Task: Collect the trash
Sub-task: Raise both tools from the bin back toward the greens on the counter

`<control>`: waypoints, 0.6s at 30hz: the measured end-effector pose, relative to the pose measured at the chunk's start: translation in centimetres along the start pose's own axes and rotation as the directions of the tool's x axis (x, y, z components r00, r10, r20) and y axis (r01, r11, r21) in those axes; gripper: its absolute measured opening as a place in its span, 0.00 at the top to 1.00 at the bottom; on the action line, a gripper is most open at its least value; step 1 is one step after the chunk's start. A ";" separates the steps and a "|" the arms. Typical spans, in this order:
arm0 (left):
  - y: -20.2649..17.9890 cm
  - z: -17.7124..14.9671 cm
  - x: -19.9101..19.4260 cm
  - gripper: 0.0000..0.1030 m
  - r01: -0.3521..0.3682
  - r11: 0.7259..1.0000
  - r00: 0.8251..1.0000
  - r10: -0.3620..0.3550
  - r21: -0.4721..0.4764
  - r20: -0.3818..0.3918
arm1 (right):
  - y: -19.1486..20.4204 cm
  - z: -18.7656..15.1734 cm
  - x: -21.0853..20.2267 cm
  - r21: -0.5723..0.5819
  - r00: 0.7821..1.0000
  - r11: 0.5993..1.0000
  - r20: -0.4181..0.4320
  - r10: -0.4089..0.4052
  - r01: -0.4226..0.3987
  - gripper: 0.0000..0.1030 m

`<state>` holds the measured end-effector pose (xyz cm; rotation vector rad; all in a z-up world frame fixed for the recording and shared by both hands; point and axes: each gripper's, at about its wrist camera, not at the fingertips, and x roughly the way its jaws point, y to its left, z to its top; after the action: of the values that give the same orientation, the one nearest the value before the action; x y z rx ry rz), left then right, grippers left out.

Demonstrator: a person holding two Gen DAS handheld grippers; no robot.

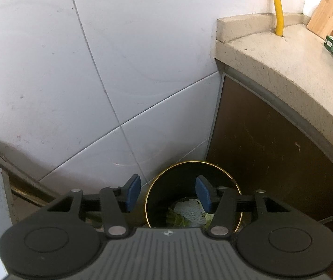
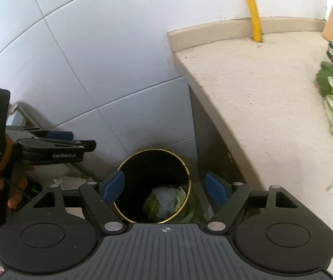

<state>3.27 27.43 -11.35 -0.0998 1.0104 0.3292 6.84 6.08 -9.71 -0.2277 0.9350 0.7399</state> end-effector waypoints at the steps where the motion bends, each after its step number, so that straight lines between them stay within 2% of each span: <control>1: -0.1 0.0 0.0 0.53 -0.002 1.000 1.000 0.002 0.003 -0.002 | -0.1 -0.1 -0.3 -0.001 1.000 1.000 0.004 -0.005 0.005 0.19; 5: -0.3 -0.1 0.4 0.50 0.001 1.000 1.000 0.000 0.020 -0.016 | -0.8 -0.2 -1.7 -0.012 0.999 0.999 0.021 -0.030 0.031 0.18; 13: -2.5 -0.8 -0.1 0.50 0.029 0.994 0.999 -0.027 0.103 -0.022 | -3.5 -0.4 -5.5 -0.001 0.994 0.997 0.080 -0.074 0.075 0.17; 15: -3.6 -0.9 -0.8 0.50 0.068 0.992 0.998 -0.066 0.103 -0.023 | -4.4 -0.6 -6.5 0.001 0.990 0.996 0.103 -0.092 0.093 0.17; 18: -5.7 -0.7 -2.3 0.50 0.192 0.979 0.981 -0.191 0.076 -0.020 | -6.1 -1.0 -8.0 0.006 0.981 0.990 0.136 -0.137 0.137 0.16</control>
<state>3.37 21.33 -10.15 -0.1283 1.0164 0.1138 7.22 -2.68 -4.74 -0.2394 0.7801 0.6219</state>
